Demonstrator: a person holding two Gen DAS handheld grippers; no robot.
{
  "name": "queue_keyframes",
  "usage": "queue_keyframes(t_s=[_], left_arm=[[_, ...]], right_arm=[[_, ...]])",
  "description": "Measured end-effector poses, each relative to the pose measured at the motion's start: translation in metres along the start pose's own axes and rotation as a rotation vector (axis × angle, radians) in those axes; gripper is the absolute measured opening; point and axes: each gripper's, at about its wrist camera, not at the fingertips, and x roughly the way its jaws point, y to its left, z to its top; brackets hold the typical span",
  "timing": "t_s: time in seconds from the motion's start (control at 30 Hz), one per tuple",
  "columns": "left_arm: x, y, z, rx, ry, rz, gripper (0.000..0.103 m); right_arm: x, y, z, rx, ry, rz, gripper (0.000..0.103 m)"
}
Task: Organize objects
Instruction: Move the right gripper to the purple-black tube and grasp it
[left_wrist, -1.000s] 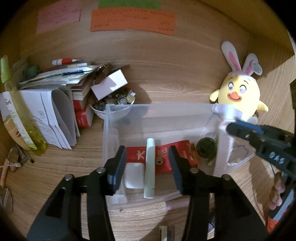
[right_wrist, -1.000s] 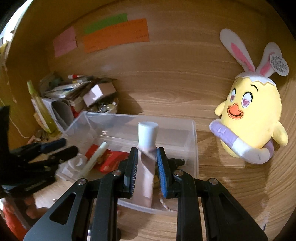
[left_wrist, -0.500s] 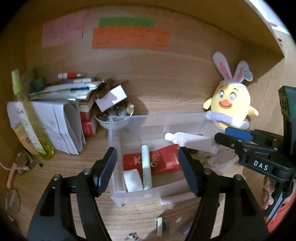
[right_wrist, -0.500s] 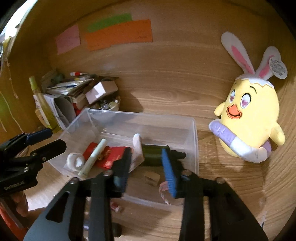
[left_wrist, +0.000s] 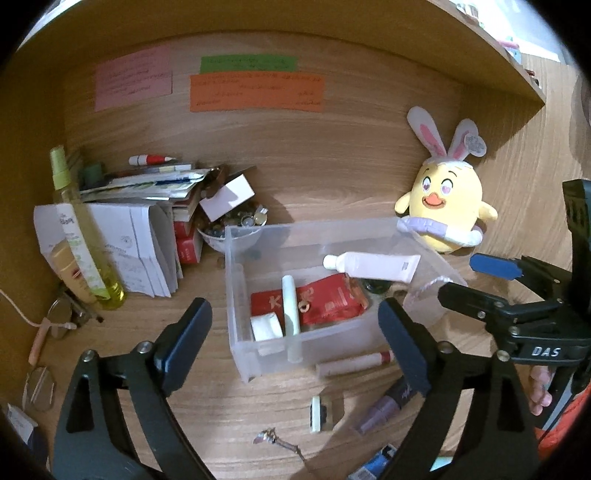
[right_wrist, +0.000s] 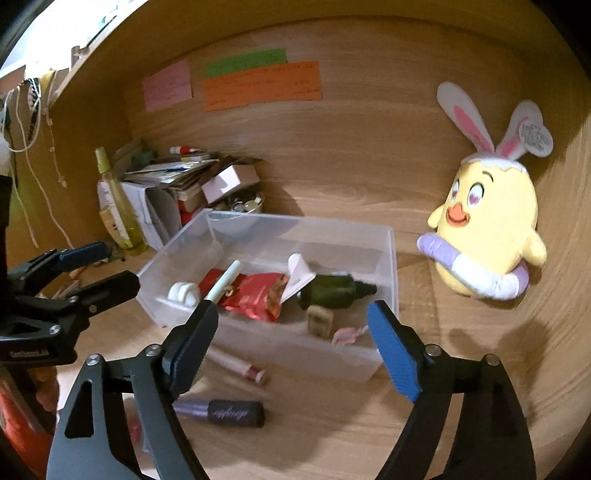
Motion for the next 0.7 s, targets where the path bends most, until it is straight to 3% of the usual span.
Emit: queue_keyframes(t_s=[0.53, 0.7], left_arm=[[-0.001, 0.010, -0.043, 0.000, 0.100, -0.020, 0.092], [0.001, 0.018, -0.054, -0.024, 0.131, -0.030, 0.080]], right_arm=[[0.030, 0.031, -0.055, -0.018, 0.188, 0.086, 0.085], [0.039, 0.042, -0.062, -0.041, 0.233, 0.101, 0.086]])
